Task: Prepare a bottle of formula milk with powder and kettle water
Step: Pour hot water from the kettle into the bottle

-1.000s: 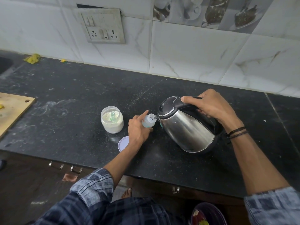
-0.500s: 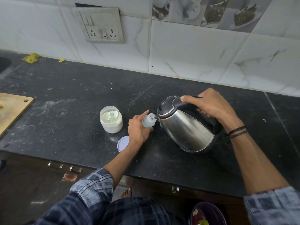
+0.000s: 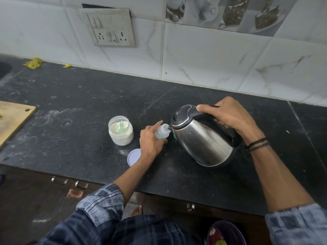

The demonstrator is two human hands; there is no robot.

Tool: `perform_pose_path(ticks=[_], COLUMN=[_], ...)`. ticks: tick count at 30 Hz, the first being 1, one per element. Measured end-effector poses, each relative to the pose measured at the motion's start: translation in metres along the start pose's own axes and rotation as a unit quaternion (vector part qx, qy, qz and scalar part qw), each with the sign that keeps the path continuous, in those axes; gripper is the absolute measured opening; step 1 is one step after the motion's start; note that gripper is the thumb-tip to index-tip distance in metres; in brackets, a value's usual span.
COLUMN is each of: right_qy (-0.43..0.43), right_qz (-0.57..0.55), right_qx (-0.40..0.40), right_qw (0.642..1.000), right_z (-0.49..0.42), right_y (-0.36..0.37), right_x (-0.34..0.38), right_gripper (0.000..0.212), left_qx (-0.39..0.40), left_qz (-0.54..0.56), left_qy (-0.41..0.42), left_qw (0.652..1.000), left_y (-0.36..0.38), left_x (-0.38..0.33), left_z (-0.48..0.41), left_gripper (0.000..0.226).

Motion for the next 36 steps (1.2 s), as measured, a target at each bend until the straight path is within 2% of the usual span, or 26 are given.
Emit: perform_pose_path(ticks=[14, 24, 31, 36], right_qy=[-0.002, -0.003, -0.013, -0.002], right_qz=[-0.015, -0.057, -0.116, -0.206], right_qx=[-0.005, -0.014, -0.036, -0.082], right_qw=[1.0, 0.998, 0.992, 0.975], right_z=[-0.003, 0.004, 0.018, 0.033], right_y=[-0.002, -0.006, -0.012, -0.014], right_x=[-0.007, -0.025, -0.049, -0.08], right_gripper=[0.069, 0.072, 0.071, 0.064], left_qx=[-0.002, 0.013, 0.027, 0.029], left_qz=[-0.013, 0.045, 0.08, 0.105], left_qy=[0.008, 0.026, 0.045, 0.062], left_qw=[1.0, 0.999, 0.995, 0.992], left_y=[-0.003, 0.005, 0.013, 0.019], left_x=[-0.006, -0.011, -0.017, -0.024], left_z=[0.003, 0.003, 0.005, 0.012], left_gripper=[0.079, 0.079, 0.076, 0.067])
Point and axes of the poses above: each hand's wrist, its own z-axis away from the middle knuckle, its own y-axis out of the palm, x = y × z, the point moved 8 cm from there along -z, towards the middle knuckle, and after that the axes turned 13 degrees about x, right-handed, at the moved point
